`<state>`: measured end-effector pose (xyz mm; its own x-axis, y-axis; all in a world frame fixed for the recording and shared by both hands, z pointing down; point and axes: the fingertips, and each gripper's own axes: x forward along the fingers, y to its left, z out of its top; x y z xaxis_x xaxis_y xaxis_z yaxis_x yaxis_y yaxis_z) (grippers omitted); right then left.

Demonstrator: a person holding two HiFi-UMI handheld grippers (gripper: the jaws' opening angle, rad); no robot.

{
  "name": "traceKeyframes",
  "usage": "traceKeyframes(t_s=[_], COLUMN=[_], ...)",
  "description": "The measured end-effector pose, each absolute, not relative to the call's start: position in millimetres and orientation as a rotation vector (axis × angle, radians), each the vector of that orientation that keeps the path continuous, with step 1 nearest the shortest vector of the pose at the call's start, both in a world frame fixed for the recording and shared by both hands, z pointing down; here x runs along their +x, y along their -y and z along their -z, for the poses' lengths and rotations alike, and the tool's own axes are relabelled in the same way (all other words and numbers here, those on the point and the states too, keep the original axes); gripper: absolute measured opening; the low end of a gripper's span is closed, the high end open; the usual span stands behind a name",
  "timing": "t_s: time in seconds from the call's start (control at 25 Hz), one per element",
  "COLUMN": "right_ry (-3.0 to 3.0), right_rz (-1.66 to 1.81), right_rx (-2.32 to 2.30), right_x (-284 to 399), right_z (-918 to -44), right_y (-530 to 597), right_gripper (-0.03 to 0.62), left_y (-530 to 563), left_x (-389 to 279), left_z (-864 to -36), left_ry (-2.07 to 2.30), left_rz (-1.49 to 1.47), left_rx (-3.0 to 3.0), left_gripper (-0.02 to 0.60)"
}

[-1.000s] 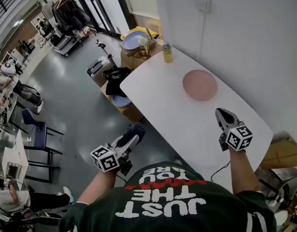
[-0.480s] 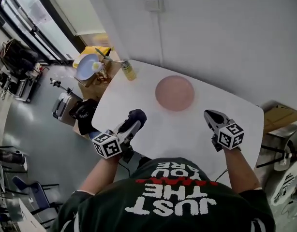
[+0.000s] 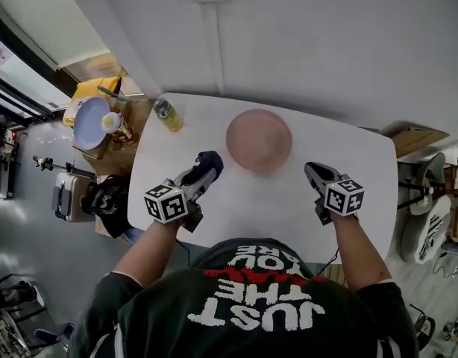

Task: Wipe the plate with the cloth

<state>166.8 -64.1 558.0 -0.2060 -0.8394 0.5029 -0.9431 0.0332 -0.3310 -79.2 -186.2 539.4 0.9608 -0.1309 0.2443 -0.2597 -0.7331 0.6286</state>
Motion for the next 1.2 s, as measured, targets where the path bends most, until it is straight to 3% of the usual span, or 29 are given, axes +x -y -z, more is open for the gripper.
traceKeyframes(t_s=[0.6,0.76,0.88,1.0,1.2], right_ry=[1.945,1.820,1.773,1.758,1.765], right_rz=[-1.215,-1.284,-1.253,-1.196,-1.166], right_rx=[1.846,1.903,1.887,1.878,1.887], right_x=[193,212,217,220,220], right_z=[-653,-682,-696,-702,-700], right_y=[125,144,158,165,174], right_gripper=[0.009,0.112,0.112,0.044,0.020], left_y=[239,249,257,263,277], left_x=[-23,10,24,31,42], left_z=[-588,-607,-622,-645,-699], left_ry=[0.346,0.308,0.299,0.312,0.357], left_rz=[-0.523,-0.690,-0.787,-0.911,-1.241], left_rx=[2.506,2.585,2.596,2.584,2.580], left_gripper=[0.051,0.052,0.051,0.051,0.051])
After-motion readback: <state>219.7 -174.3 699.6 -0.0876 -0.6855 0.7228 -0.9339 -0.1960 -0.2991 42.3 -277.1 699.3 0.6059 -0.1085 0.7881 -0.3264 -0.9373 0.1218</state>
